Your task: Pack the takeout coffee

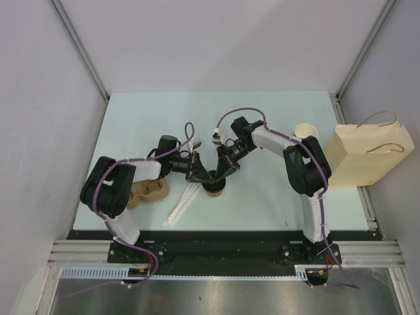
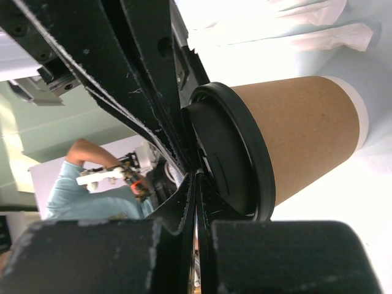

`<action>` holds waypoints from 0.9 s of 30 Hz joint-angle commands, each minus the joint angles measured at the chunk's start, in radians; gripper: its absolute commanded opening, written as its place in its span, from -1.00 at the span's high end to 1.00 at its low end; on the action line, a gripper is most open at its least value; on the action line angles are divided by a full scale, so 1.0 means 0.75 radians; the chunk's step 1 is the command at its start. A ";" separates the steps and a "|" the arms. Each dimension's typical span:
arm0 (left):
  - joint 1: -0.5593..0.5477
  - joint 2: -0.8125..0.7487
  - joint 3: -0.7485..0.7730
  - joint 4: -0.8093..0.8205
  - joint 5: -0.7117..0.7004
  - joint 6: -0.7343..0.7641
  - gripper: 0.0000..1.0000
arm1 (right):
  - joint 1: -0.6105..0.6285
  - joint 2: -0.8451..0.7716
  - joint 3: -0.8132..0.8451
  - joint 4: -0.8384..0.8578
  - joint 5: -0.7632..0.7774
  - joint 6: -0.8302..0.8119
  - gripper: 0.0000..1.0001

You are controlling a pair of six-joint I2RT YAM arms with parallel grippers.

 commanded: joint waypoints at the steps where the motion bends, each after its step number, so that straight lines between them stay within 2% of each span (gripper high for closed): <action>1: -0.019 -0.057 -0.059 0.067 -0.250 0.068 1.00 | 0.041 -0.026 0.060 -0.023 0.196 -0.085 1.00; 9: -0.019 -0.235 -0.075 0.114 -0.154 0.007 1.00 | 0.033 -0.130 0.156 -0.113 0.126 -0.152 1.00; 14: -0.017 -0.349 -0.081 0.183 -0.150 -0.051 1.00 | 0.016 -0.214 0.127 -0.101 0.077 -0.152 1.00; 18: -0.015 -0.333 -0.069 0.216 -0.189 -0.087 1.00 | -0.012 -0.296 0.017 -0.009 0.014 -0.095 1.00; 22: -0.015 -0.266 -0.061 0.265 -0.229 -0.108 1.00 | -0.031 -0.370 -0.116 0.144 0.044 -0.028 1.00; 27: -0.017 -0.170 -0.030 0.292 -0.252 -0.116 1.00 | -0.029 -0.319 -0.143 0.214 0.055 0.024 1.00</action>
